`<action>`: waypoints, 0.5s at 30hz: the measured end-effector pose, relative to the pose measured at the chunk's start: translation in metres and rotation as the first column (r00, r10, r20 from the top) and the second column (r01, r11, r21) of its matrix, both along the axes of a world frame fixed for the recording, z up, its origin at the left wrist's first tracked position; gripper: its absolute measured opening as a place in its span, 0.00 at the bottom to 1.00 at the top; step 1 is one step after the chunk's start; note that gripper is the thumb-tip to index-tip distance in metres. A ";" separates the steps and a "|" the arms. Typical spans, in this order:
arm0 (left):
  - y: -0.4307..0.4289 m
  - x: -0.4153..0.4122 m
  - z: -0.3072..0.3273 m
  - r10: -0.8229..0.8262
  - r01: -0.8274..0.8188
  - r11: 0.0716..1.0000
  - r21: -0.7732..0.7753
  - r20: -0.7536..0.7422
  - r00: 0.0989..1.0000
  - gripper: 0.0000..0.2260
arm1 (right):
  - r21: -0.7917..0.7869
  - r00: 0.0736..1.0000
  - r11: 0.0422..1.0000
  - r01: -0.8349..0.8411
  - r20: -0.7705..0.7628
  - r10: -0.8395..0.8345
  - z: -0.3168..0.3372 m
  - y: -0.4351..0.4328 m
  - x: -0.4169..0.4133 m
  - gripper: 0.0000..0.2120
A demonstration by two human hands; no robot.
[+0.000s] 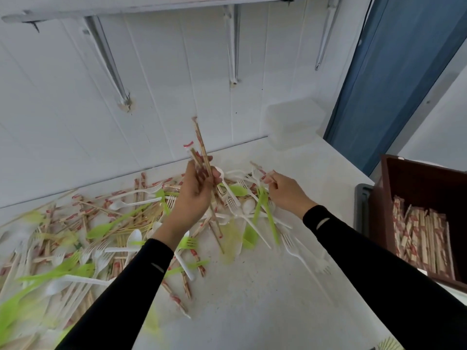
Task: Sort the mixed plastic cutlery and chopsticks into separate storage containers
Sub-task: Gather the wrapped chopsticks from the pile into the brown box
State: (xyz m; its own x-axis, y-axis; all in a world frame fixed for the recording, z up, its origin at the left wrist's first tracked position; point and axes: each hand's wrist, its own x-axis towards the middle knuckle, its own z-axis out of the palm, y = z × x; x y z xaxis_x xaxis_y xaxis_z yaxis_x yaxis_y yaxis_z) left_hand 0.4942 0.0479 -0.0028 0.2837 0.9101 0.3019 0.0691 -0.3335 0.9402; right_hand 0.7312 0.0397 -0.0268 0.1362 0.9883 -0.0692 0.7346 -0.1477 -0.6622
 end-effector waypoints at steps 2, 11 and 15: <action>-0.003 0.003 -0.009 -0.024 0.024 0.999 -0.024 0.001 1.000 0.15 | -0.002 0.995 0.999 -0.041 0.095 0.041 -0.003 0.012 -0.004 0.12; -0.006 0.010 -0.069 -0.096 0.064 0.990 -0.127 -0.266 0.959 0.05 | -0.198 0.931 0.957 -0.210 0.257 0.258 -0.020 0.047 -0.029 0.19; 0.001 0.008 -0.061 0.010 -0.032 0.991 -0.128 -0.167 0.986 0.06 | -0.184 0.857 0.958 -0.220 0.434 0.279 -0.028 0.052 -0.021 0.17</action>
